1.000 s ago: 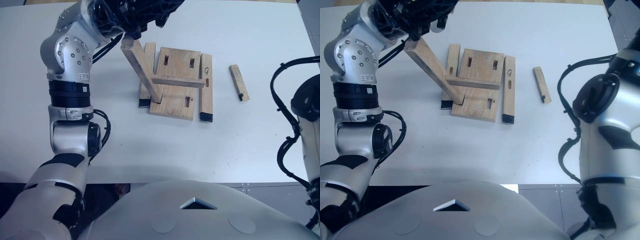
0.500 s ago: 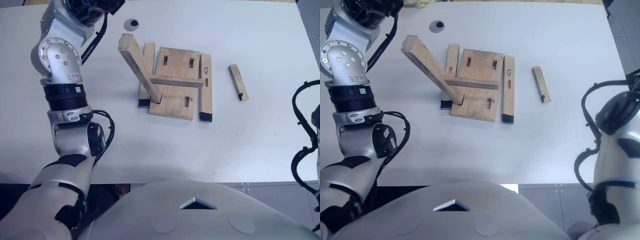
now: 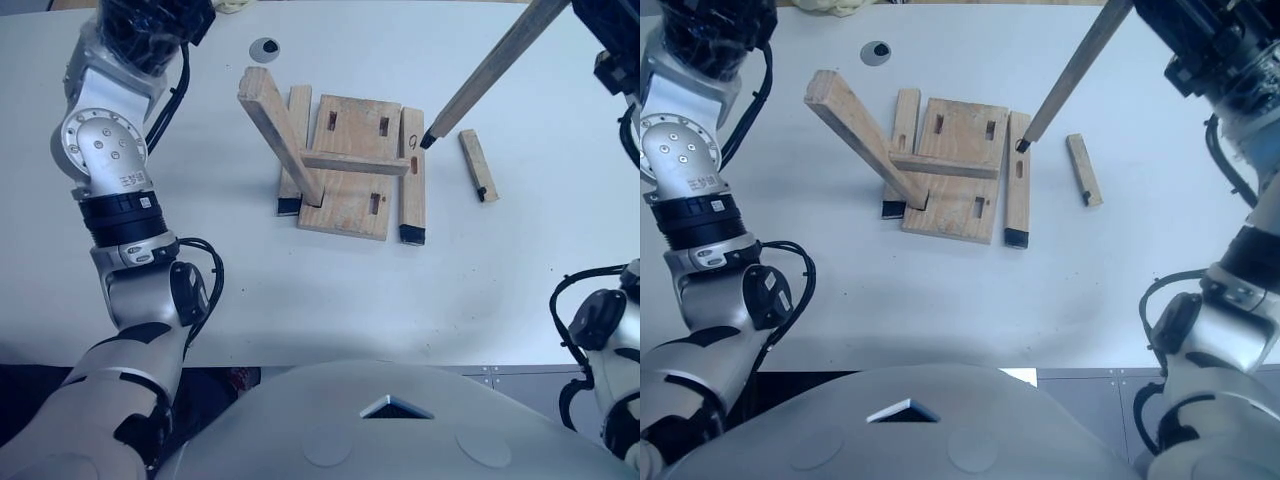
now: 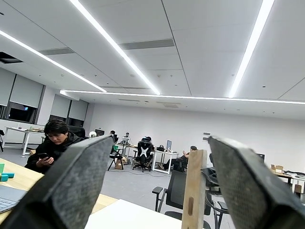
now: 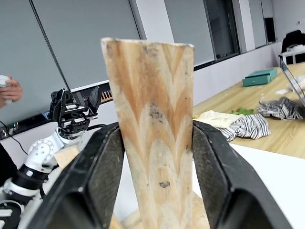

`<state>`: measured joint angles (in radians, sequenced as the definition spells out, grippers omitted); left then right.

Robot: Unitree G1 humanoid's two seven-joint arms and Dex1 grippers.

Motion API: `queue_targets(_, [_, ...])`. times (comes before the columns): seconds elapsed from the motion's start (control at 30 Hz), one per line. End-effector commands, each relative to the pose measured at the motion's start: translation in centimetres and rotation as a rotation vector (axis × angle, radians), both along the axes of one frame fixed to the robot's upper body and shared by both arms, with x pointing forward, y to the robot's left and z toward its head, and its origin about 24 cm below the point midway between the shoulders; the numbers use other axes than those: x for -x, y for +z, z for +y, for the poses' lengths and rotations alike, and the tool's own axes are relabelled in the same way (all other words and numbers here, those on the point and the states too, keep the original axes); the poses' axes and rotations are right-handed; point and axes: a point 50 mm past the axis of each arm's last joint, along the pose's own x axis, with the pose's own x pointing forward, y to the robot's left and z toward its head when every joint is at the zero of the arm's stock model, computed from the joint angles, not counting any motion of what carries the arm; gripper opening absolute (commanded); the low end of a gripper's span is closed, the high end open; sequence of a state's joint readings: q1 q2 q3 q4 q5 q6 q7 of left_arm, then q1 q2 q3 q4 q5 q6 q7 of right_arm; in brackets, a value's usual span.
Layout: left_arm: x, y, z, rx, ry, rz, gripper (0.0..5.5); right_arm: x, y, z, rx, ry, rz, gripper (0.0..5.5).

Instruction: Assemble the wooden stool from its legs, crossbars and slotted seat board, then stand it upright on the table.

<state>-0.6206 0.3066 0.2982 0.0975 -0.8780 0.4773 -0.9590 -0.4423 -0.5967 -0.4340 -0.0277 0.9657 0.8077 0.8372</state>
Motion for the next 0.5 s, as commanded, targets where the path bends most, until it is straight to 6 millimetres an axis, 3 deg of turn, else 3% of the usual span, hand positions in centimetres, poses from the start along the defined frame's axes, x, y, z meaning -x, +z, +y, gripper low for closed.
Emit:
queue_targets(0.03, [0.3, -0.4, 0.3, -0.006, 0.022, 0.010, 3.65, 0.9, -0.7, 0.4, -0.020, 0.020, 0.029, 2.05])
queue_targets(0.5, [0.5, -1.0, 0.5, -0.012, 0.042, 0.033, 3.65, 2.5, -5.1, 1.6, -0.166, 0.024, 0.165, 2.05])
